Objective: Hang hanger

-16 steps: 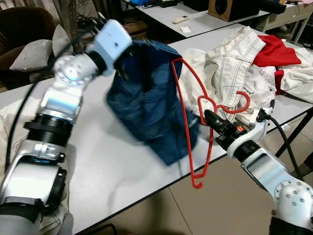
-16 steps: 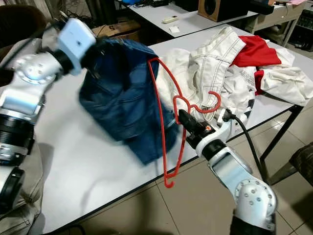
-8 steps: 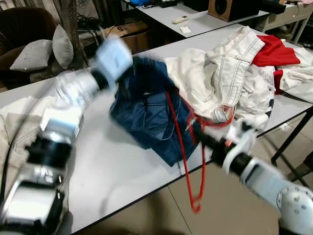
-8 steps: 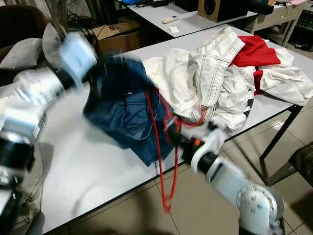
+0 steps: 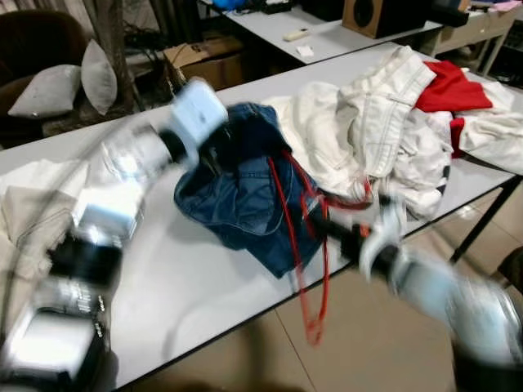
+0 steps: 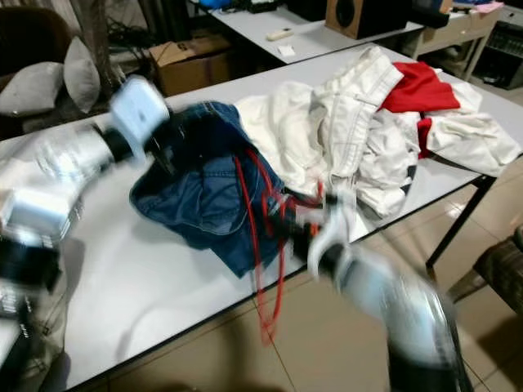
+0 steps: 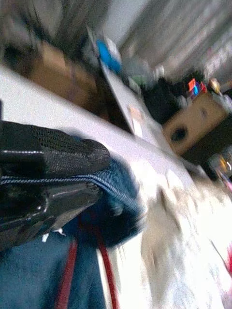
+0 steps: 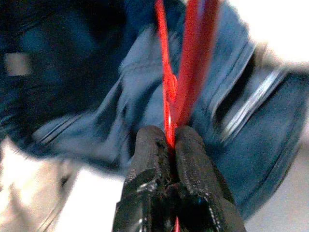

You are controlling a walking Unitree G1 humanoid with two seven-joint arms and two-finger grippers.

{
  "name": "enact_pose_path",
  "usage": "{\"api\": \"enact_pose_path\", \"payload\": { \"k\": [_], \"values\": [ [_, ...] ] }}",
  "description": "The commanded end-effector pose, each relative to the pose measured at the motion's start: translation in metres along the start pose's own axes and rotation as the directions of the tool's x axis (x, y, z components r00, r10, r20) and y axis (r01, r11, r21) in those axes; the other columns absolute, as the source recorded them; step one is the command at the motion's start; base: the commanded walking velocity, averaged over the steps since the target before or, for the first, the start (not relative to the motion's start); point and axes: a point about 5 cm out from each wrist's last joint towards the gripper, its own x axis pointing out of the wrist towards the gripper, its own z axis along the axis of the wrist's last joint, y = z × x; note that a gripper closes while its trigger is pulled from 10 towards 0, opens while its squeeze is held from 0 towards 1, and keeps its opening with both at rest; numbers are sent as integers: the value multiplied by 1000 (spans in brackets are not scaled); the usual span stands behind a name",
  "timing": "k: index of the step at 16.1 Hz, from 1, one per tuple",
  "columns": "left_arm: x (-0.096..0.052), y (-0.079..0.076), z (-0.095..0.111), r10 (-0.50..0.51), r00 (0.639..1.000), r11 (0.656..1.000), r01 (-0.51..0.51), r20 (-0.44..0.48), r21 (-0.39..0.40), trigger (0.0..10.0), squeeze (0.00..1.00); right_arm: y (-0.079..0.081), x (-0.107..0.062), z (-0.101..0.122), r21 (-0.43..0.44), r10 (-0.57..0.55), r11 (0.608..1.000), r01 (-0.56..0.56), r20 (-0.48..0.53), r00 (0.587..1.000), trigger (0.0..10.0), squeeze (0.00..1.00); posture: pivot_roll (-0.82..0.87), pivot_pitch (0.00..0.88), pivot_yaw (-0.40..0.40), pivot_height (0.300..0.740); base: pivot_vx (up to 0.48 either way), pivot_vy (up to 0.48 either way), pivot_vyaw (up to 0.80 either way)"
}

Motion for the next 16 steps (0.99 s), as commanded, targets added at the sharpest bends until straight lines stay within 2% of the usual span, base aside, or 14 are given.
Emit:
{"api": "enact_pose_path", "payload": {
  "k": [1,2,3,4,5,6,8,9,10,12,13,14,16],
  "values": [
    [-7,31,5,106,994,992,-106,6,68,0,0,0,8,20,-63,-8,998,12,67,998,10000,0,-103,0,74,740,0,0,0],
    [-12,64,17,223,974,966,-225,34,129,0,0,7,17,61,-155,3,987,29,202,979,10000,0,-96,0,74,740,0,0,0],
    [-20,91,34,323,941,931,-335,98,144,0,0,19,16,105,-221,38,974,47,369,929,10000,0,-93,0,73,740,0,0,0],
    [-26,105,48,368,916,908,-391,162,149,0,0,33,8,136,-273,98,961,43,483,870,10000,0,-92,0,70,740,0,0,0],
    [-29,108,53,372,908,902,-402,189,156,0,0,39,2,144,-280,140,960,13,517,845,10000,0,-91,0,65,740,0,0,0],
    [-31,104,56,345,911,911,-383,227,153,0,0,44,-4,143,-281,188,959,-40,520,833,10000,0,-90,0,60,740,0,0,0],
    [-23,70,40,228,946,955,-263,229,135,0,0,31,1,89,-311,174,948,-60,353,919,10000,0,-99,0,59,740,0,0,0],
    [-23,62,34,210,954,964,-239,214,118,0,0,28,1,77,-300,162,952,-59,332,929,10000,0,-105,0,62,740,0,0,0],
    [-25,24,8,96,987,992,-106,128,70,0,0,17,-4,39,-235,106,971,-44,259,960,10000,0,-107,0,62,740,0,0,0],
    [-30,-1,-5,-17,998,1000,16,64,19,0,0,9,-10,21,-197,56,980,-13,213,976,10000,0,-109,0,62,740,0,0,0],
    [-41,-30,-22,-137,990,990,137,-13,-36,0,0,-3,-16,-1,-122,-31,991,50,151,988,10000,0,-109,0,63,740,0,0,0],
    [-50,-49,-27,-208,977,977,206,-44,-59,0,0,-9,-22,-16,-88,-75,992,86,114,991,10000,0,-111,0,66,740,0,0,0],
    [-47,-54,-26,-197,980,978,193,-41,-82,0,0,-5,-23,-27,-77,-32,996,39,86,996,10000,0,-114,0,74,740,0,0,0]
  ]
}}
